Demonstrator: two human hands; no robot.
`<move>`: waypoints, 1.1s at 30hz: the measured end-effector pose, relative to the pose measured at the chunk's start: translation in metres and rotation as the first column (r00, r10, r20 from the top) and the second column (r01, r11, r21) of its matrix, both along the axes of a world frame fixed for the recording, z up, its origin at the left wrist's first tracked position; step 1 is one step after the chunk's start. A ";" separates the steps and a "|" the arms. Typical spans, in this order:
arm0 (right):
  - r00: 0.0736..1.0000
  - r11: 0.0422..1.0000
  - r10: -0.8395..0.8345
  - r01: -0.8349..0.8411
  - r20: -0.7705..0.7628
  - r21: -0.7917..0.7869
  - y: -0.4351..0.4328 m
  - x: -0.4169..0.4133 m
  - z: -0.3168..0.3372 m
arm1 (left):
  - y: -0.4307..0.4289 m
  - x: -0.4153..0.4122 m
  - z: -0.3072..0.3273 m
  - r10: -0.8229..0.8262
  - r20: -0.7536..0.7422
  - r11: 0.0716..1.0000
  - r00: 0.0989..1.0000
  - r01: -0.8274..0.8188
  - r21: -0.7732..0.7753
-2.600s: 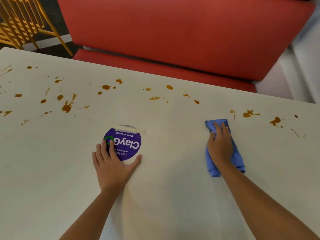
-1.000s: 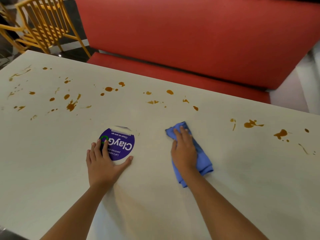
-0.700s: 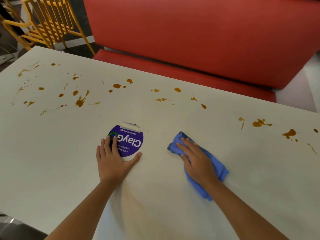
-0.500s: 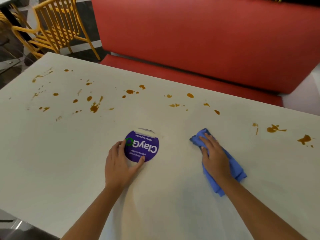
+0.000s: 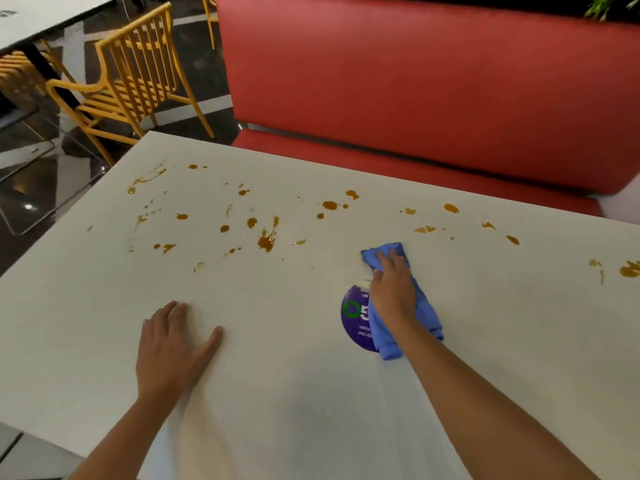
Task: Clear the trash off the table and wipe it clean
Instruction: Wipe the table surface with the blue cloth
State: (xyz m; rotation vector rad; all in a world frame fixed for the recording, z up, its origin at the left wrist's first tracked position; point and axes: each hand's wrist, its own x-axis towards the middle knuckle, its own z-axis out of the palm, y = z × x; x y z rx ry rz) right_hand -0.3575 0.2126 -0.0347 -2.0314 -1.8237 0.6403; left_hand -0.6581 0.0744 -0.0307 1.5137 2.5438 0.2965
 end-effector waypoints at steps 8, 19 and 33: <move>0.926 0.930 0.242 -0.307 0.288 0.204 -0.039 -0.012 -0.021 | 0.013 -0.027 -0.013 0.027 0.034 1.000 0.999 -0.027 0.007; 0.946 0.952 0.219 -0.261 0.238 0.162 -0.007 -0.017 -0.019 | 0.014 -0.025 -0.019 0.072 -0.007 0.997 0.997 -0.072 0.015; 0.927 0.909 0.325 -0.361 0.189 0.208 -0.030 -0.102 -0.022 | 0.016 -0.026 -0.020 0.087 0.000 0.996 0.996 -0.087 0.034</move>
